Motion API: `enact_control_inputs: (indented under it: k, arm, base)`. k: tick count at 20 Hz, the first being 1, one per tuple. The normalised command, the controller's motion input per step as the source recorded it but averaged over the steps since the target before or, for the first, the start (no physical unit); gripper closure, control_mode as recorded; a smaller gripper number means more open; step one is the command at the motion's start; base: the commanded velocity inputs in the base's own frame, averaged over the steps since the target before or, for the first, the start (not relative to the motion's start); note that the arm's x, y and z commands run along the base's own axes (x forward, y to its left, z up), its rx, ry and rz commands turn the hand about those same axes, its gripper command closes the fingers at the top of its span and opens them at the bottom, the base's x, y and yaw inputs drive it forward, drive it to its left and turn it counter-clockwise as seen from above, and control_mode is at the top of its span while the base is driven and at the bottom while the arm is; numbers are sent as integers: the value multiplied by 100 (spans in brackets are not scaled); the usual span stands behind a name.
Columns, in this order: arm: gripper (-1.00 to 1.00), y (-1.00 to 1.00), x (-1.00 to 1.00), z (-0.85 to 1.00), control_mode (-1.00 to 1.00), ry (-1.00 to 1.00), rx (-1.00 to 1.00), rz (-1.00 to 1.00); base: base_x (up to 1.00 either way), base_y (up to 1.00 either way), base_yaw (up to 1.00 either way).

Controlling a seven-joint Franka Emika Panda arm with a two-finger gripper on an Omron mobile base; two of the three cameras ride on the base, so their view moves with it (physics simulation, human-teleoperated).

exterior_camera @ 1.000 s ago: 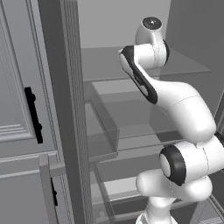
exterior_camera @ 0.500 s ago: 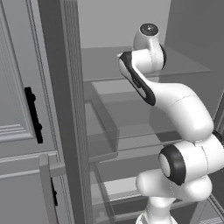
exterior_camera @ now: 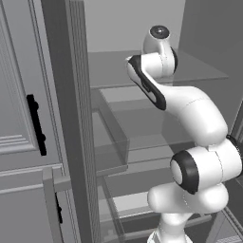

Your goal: Take the strawberry from the fridge and place it on top of the pancake, located on the dining counter.

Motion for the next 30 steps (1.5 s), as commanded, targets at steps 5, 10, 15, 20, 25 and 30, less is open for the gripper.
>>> enact_control_inputs:
  k: [5, 10, 15, 20, 25, 30]
  arm:
    - [100, -7, 0, -20, -100, 0, 0, -2]
    - [100, -12, 1, -18, -100, 0, 0, -1]
    - [100, -14, -49, -7, -100, -1, 4, 0]
    - [100, -18, -100, 0, -100, 0, 10, 0]
    - [100, -1, -100, 0, -100, -6, 3, 0]
    - [100, 0, -100, -6, -100, -3, 0, 0]
  base:
    - [0, 0, 0]
    - [0, 0, 0]
    - [0, 0, 0]
    - [0, 0, 0]
    - [0, 0, 0]
    - [0, 0, 0]
